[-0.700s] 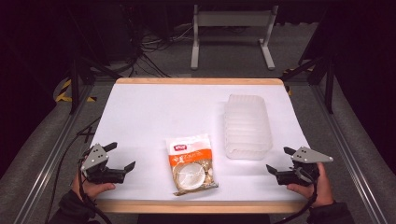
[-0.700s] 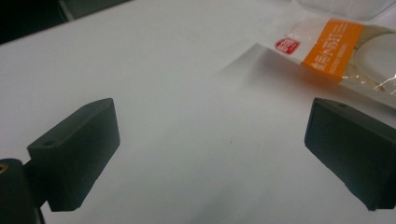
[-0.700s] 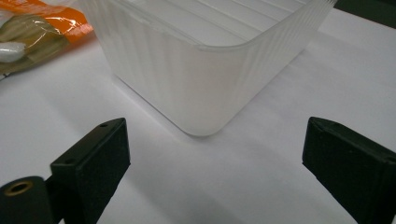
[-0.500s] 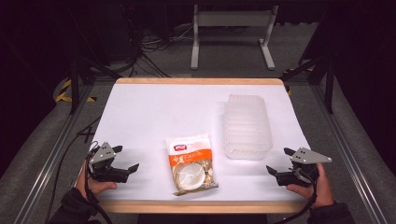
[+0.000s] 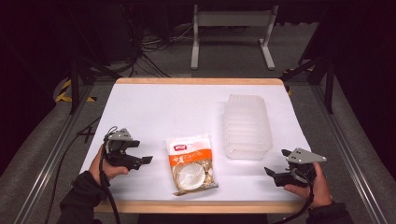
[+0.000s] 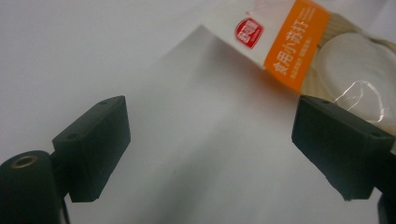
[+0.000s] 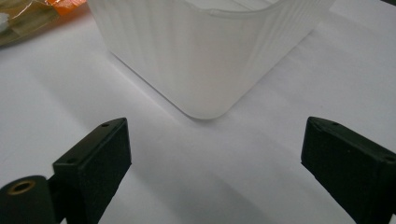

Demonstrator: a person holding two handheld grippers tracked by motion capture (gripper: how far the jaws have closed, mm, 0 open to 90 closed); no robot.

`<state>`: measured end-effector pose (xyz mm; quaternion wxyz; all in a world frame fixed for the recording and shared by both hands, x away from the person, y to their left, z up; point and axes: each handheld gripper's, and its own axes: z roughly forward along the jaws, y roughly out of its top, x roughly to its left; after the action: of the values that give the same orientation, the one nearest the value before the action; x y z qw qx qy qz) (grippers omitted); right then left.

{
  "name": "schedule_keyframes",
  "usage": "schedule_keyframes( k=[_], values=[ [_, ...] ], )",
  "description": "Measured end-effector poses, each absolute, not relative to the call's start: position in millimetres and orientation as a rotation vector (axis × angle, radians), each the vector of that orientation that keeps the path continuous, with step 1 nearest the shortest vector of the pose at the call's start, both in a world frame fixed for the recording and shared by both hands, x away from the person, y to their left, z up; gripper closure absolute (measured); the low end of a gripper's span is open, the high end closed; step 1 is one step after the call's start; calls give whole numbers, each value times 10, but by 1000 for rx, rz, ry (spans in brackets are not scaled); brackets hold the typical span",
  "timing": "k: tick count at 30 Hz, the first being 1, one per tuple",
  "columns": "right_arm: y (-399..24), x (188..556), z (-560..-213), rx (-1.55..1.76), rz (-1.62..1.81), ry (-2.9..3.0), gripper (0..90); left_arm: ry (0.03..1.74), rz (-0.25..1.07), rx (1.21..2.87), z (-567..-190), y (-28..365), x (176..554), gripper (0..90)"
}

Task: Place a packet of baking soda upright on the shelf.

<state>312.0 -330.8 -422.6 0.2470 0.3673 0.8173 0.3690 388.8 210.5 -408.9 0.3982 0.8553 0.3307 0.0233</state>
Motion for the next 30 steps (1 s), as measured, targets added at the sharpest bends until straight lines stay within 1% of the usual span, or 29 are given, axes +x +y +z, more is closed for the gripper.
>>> schedule_keyframes(
  k=[5,8,9,13,15,17,19,20,22,23,27,30],
  values=[
    [-3281,3116,-4236,995,989,2243,95,752,6,2205,-4052,1817,4013,111],
    [-3259,3124,-4253,993,980,2256,97,730,-50,2235,-4070,1646,4122,102],
    [-3259,3124,-4253,993,980,2256,97,730,-50,2235,-4070,1646,4122,101],
    [-3221,3139,-4275,980,969,2276,99,728,-107,2326,-4078,1443,4347,97],
    [-3217,3141,-4287,972,964,2284,100,726,-112,2345,-4084,1410,4384,97],
    [-3216,3140,-4293,972,954,2287,100,729,-152,2364,-4123,1332,4503,105],
    [-3218,3142,-4295,975,956,2289,102,722,-170,2364,-4138,1314,4533,118],
    [-3218,3144,-4297,975,956,2291,102,731,-184,2369,-4155,1292,4555,145],
    [-3212,3149,-4303,978,953,2295,108,730,-176,2390,-4184,1249,4606,155],
    [-3207,3150,-4305,972,946,2300,115,735,-199,2393,-4198,1233,4627,185],
    [-3207,3156,-4313,971,946,2315,119,701,-257,2447,-4268,1109,4690,198],
    [-3216,3161,-4313,975,954,2312,120,683,-268,2464,-4272,1050,4713,199]
  ],
)
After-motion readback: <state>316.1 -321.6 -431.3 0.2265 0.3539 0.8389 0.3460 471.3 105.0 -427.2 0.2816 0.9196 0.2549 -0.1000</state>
